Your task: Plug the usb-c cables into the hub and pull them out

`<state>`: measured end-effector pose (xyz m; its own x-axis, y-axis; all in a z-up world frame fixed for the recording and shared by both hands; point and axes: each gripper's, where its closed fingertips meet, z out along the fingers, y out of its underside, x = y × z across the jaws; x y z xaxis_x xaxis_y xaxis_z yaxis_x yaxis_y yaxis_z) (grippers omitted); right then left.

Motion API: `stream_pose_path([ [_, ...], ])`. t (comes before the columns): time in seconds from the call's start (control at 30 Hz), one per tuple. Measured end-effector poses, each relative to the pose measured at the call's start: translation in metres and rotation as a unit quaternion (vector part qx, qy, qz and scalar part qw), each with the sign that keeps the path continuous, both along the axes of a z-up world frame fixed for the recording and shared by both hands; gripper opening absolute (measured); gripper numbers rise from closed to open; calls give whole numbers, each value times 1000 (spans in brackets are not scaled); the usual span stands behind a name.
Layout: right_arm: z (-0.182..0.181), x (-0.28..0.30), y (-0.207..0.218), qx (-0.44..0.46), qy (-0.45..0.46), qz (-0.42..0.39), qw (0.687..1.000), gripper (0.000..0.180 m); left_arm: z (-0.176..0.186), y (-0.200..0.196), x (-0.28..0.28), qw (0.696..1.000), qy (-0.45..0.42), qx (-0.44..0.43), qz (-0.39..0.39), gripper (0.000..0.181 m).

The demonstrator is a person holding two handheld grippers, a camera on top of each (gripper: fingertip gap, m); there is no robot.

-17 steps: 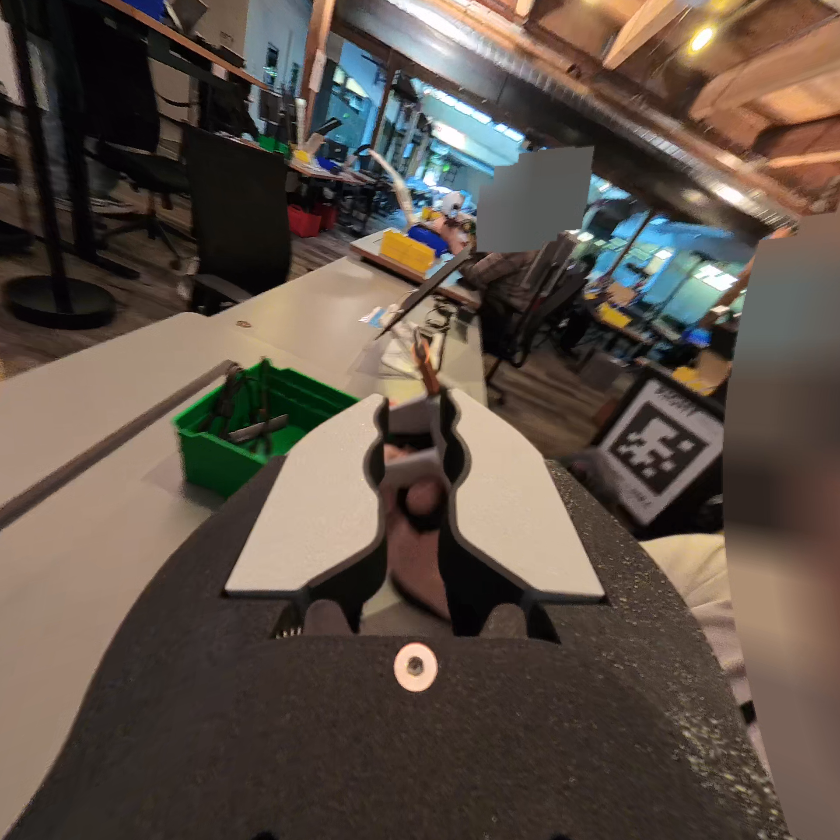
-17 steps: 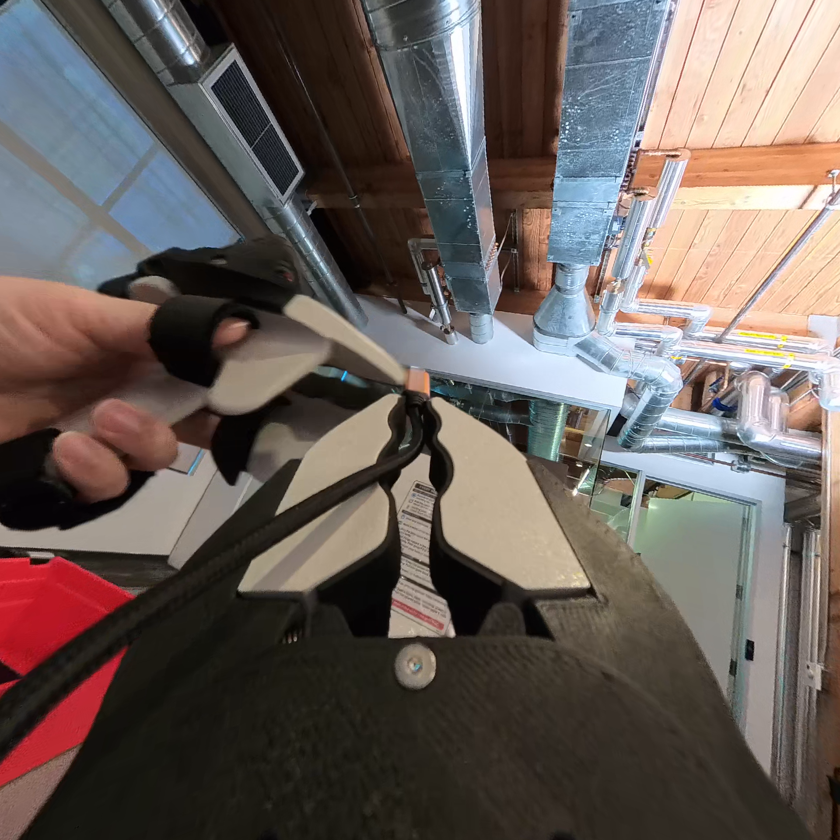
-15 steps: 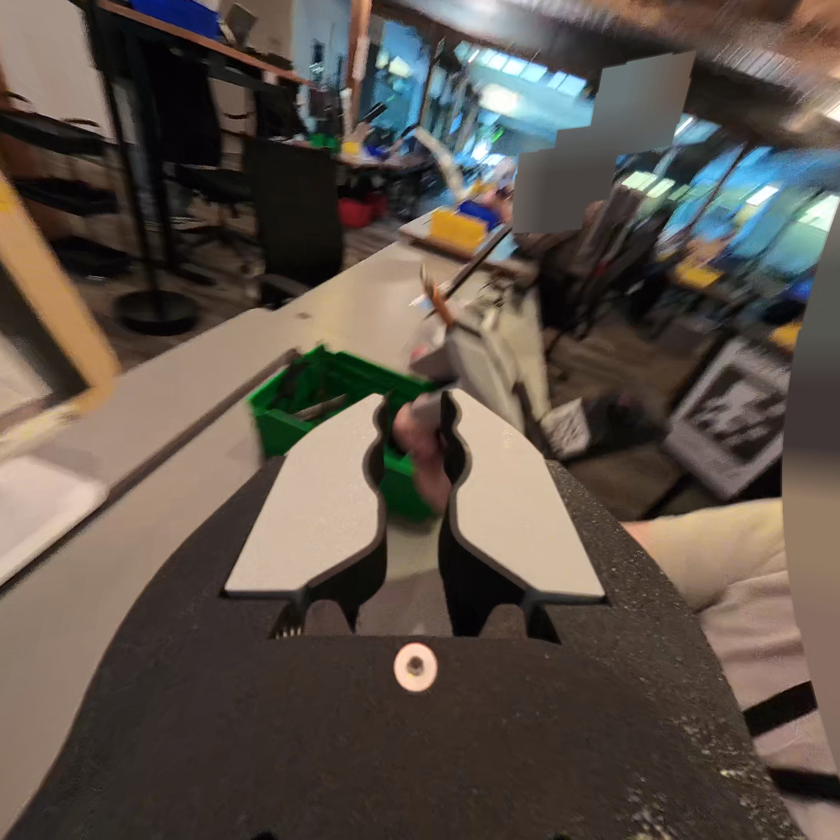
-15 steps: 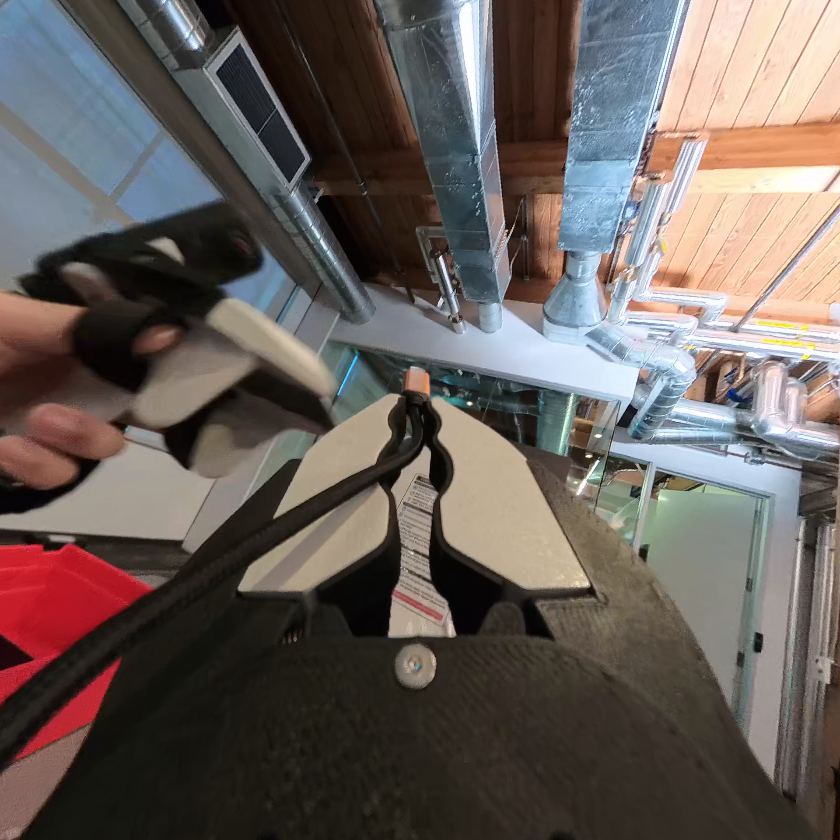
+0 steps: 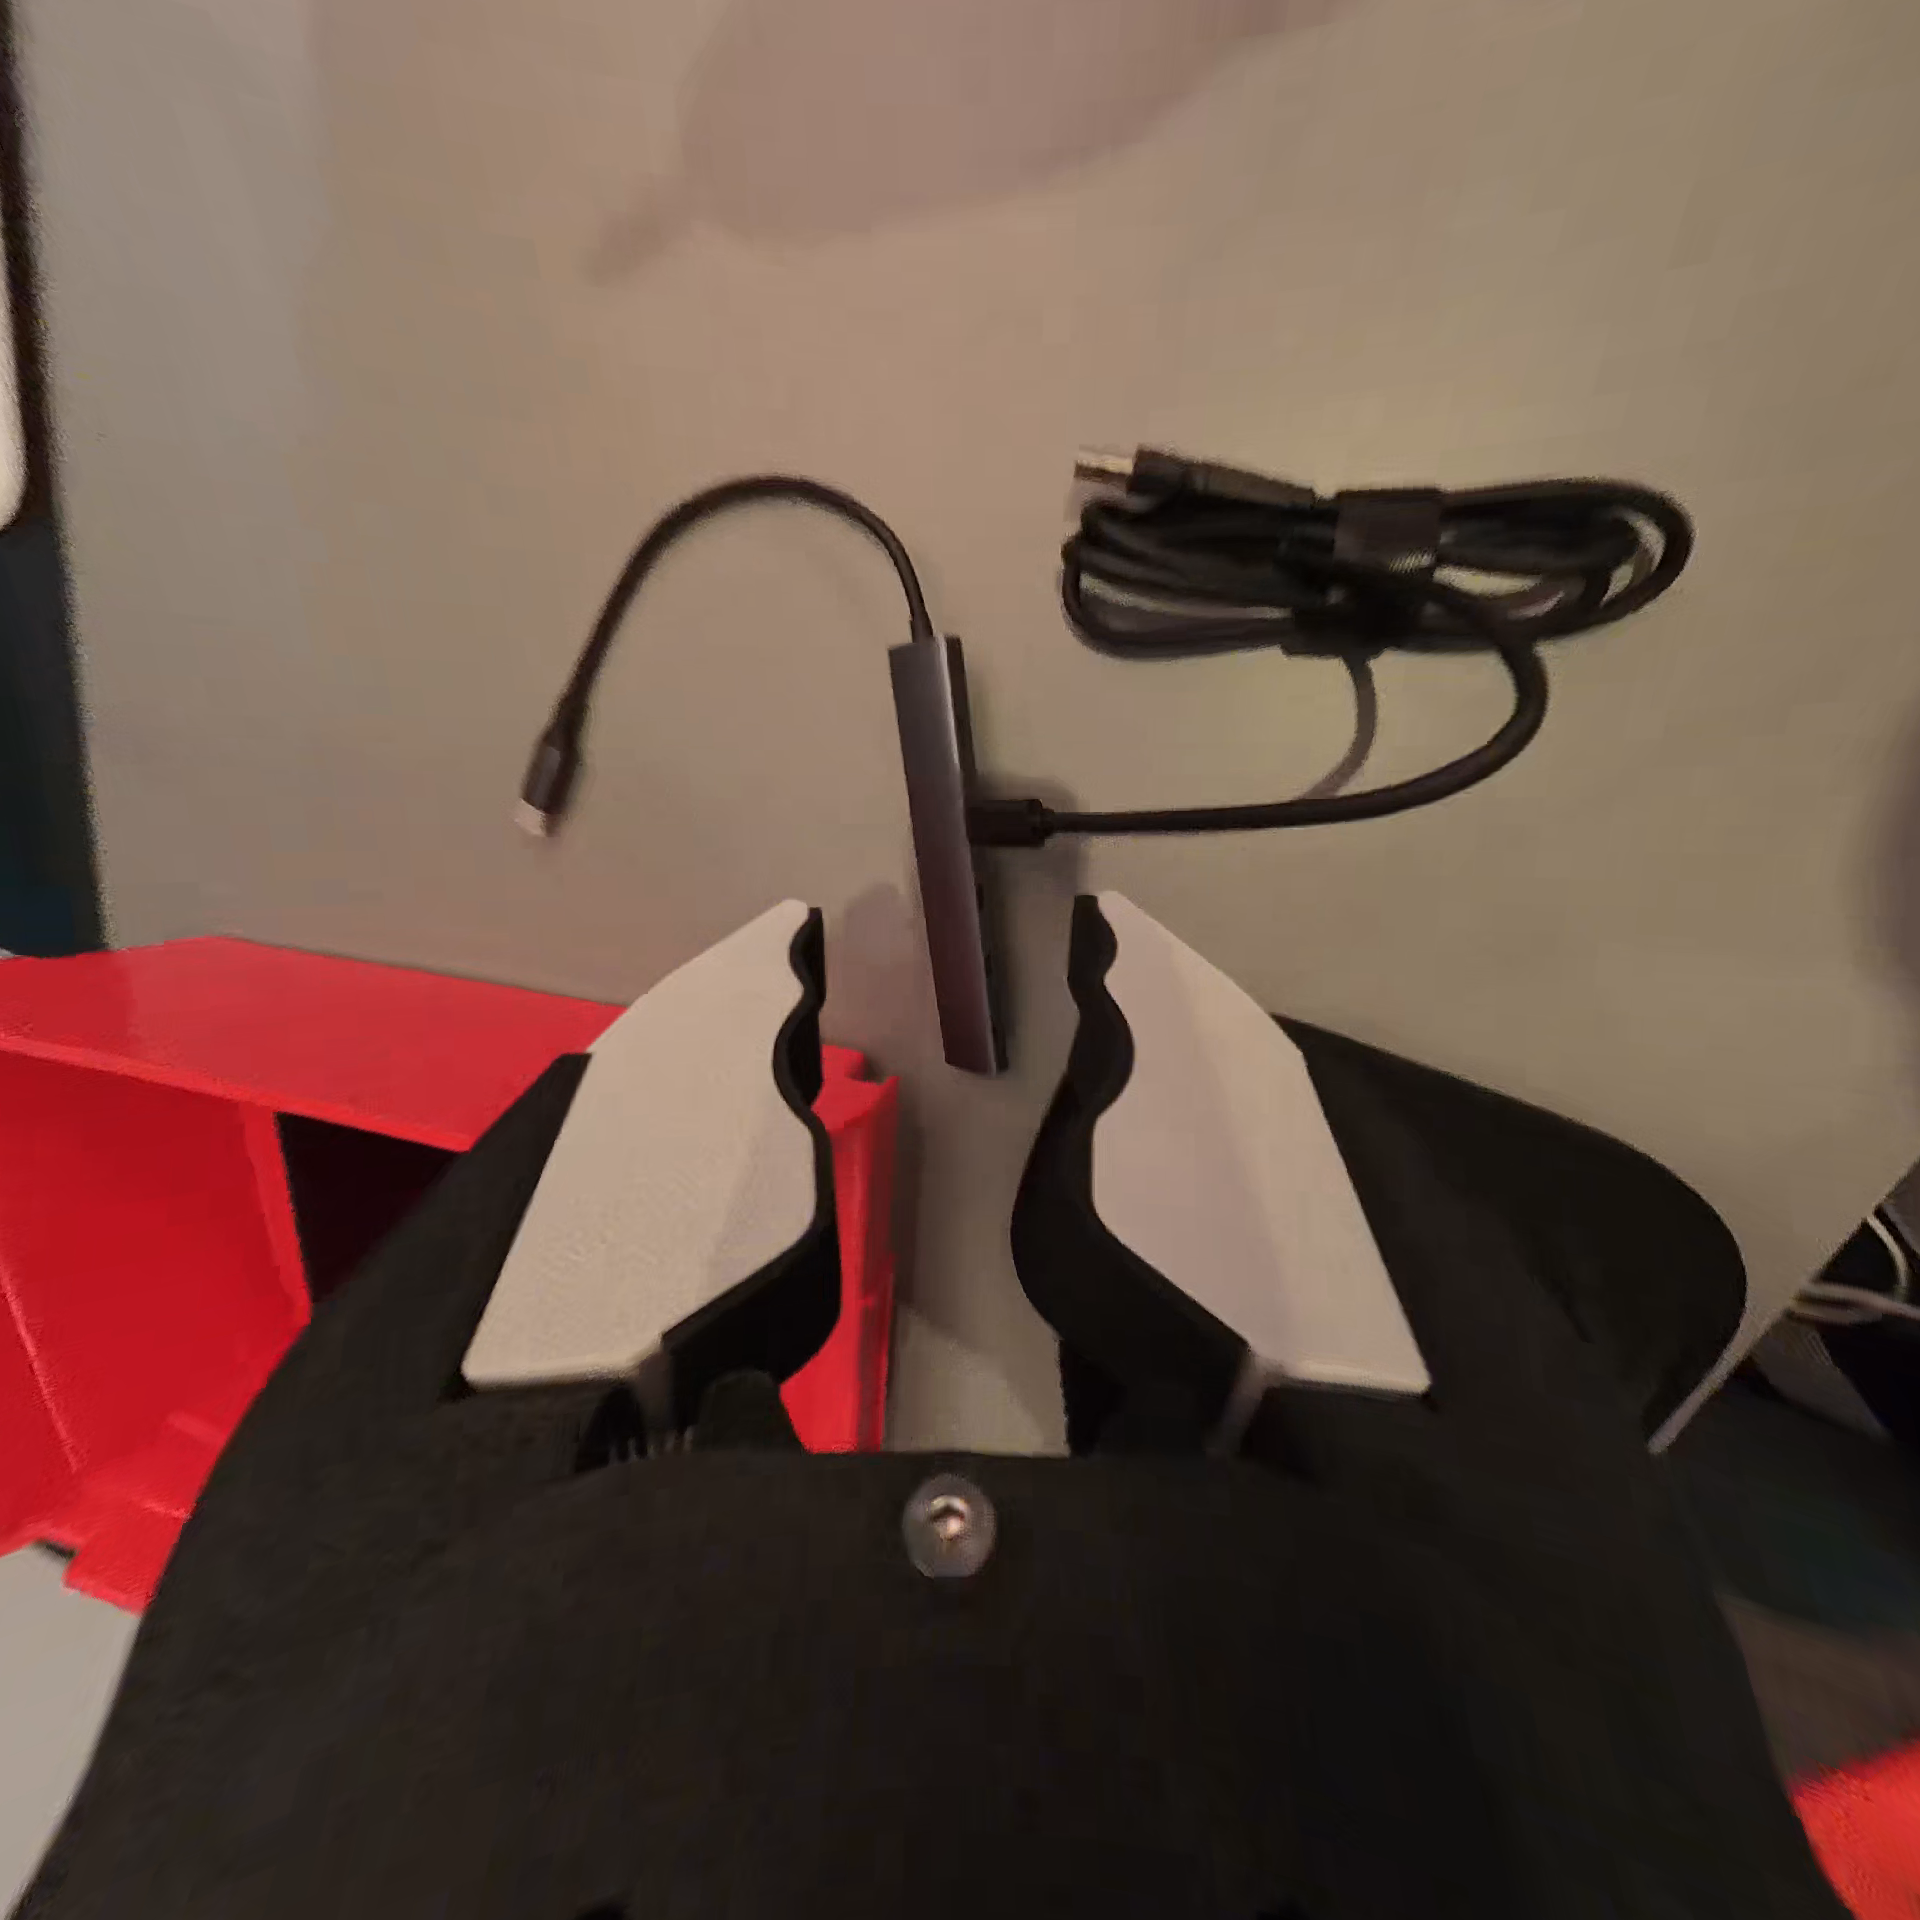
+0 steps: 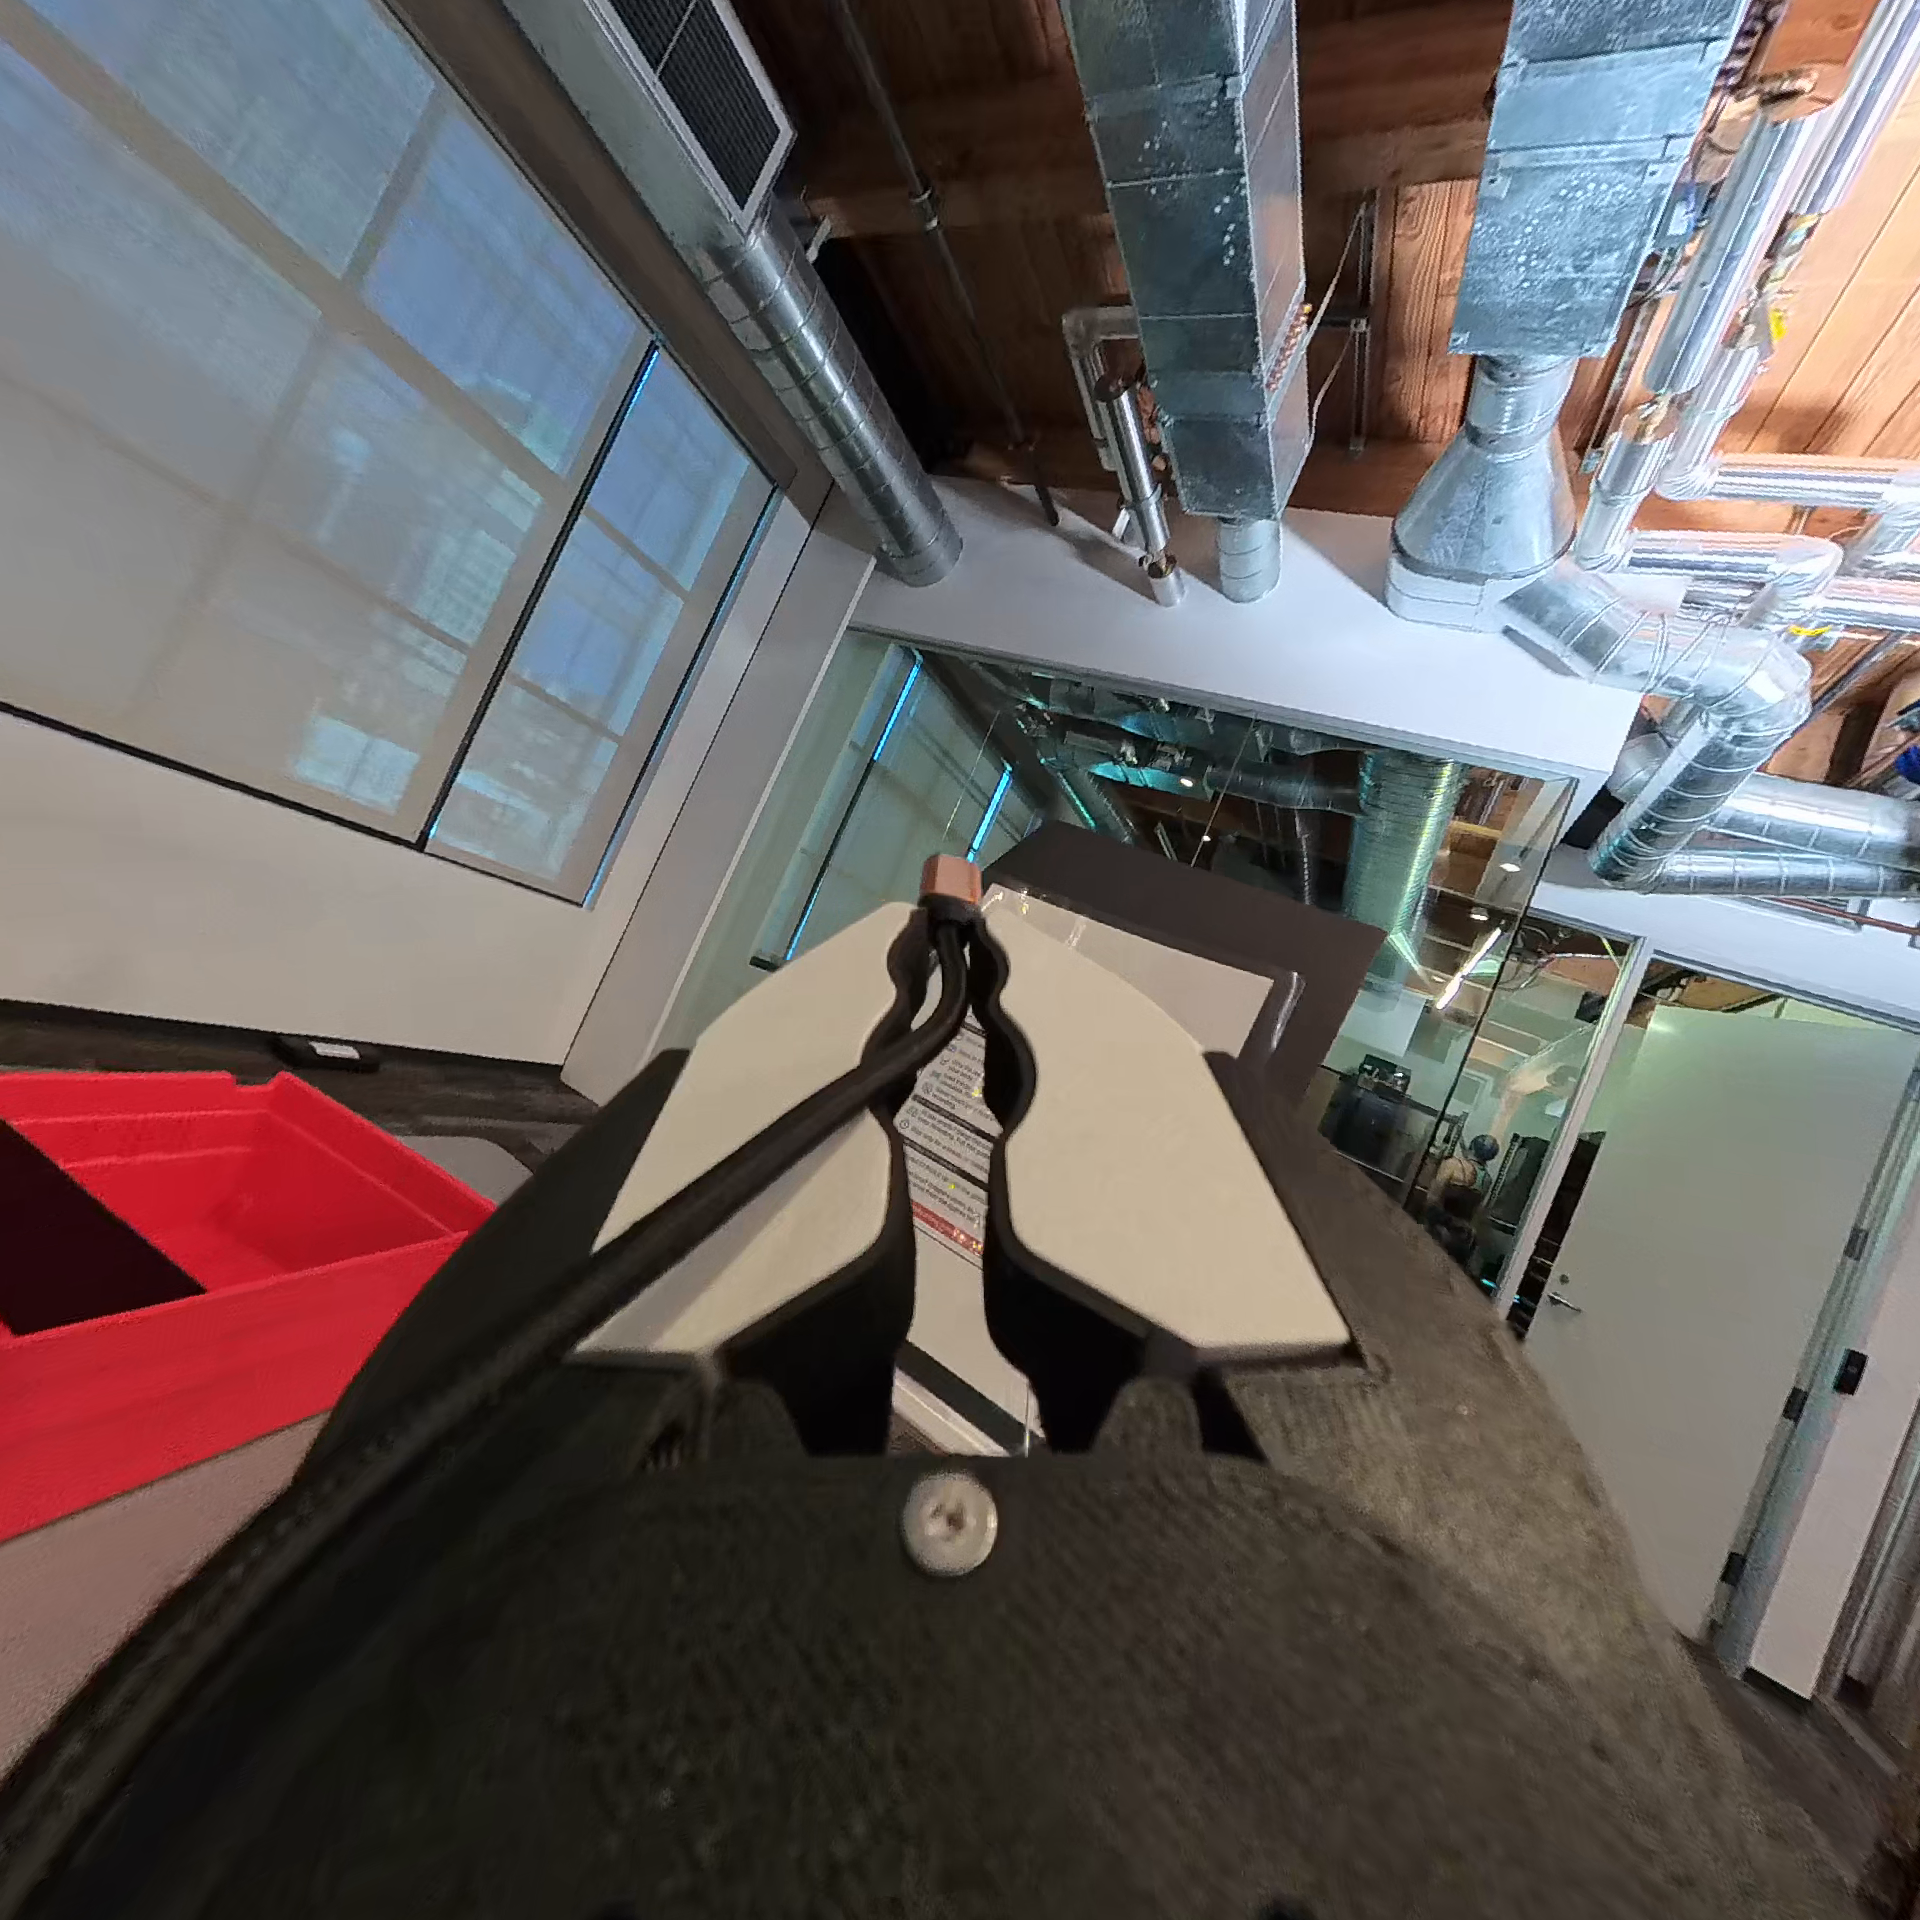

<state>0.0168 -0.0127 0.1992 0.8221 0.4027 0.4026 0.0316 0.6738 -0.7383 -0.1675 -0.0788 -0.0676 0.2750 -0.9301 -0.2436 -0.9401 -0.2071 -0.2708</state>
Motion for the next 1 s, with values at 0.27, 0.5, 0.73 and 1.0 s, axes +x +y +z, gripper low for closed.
stream_pose_path([
  [0.27, 1, -4, -4, 3, -19, 5, 1000, 8, -43, 1, -19, 995, 88, -2, 35, 42],
  [0.5, -1, -8, -3, -2, -26, 11, 1000, 8, -68, -3, -25, 993, 64, -53, 90, 42],
  [0.73, -3, -12, -3, -6, -36, 15, 999, 8, -83, -6, -26, 986, 63, -84, 127, 41],
  [1.0, -4, -10, -1, -11, -36, 15, 999, 8, -81, -20, 2, 985, 7, -127, 118, 39],
])
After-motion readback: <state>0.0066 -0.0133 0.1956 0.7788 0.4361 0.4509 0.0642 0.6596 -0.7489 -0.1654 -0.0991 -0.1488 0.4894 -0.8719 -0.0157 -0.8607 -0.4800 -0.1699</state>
